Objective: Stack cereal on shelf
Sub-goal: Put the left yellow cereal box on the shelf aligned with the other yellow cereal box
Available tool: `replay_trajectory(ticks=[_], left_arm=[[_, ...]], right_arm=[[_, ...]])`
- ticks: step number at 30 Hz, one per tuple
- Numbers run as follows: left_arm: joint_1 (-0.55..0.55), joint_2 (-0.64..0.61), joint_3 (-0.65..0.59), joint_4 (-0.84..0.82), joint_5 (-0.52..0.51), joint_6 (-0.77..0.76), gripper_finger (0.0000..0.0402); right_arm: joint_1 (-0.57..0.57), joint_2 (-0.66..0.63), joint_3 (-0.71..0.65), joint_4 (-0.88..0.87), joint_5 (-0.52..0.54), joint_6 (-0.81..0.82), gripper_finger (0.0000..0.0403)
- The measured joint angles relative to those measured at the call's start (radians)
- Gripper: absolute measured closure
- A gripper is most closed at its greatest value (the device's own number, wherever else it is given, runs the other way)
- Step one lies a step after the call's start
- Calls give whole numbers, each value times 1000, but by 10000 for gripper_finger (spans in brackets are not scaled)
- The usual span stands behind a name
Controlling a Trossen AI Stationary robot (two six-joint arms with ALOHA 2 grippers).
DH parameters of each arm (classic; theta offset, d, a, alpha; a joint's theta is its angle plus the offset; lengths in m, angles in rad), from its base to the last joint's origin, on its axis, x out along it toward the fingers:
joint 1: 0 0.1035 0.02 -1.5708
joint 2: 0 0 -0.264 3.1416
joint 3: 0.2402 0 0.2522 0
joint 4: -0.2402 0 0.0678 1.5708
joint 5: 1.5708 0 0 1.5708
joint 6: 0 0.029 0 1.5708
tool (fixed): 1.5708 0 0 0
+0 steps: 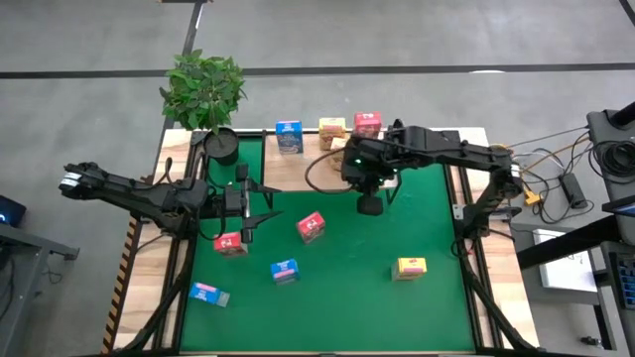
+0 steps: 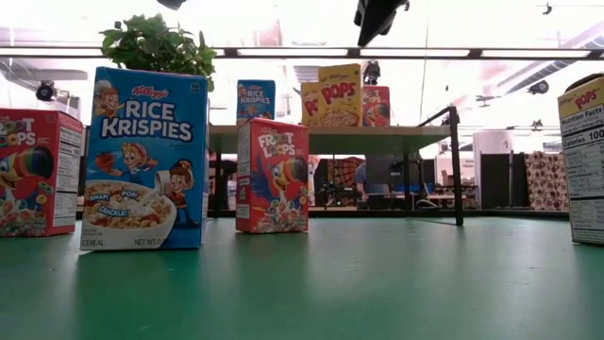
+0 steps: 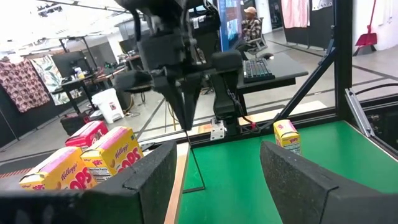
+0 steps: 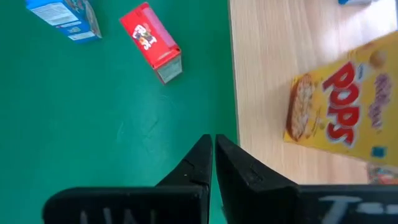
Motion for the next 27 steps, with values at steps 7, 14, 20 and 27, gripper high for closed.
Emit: replay_trajectory(ticks=[7, 14, 20, 27], left_arm=[[0, 0, 0, 0, 0, 0, 187], [0, 0, 0, 0, 0, 0, 187], [0, 0, 0, 0, 0, 0, 187], [0, 0, 0, 0, 0, 1, 187]], right_arm=[[-7, -194, -369, 281, 148, 47, 394], [-73, -337, -702, 687, 304, 83, 394], [-123, -370, -874, 970, 304, 132, 394], [-131, -376, -916, 1012, 318, 170, 394]])
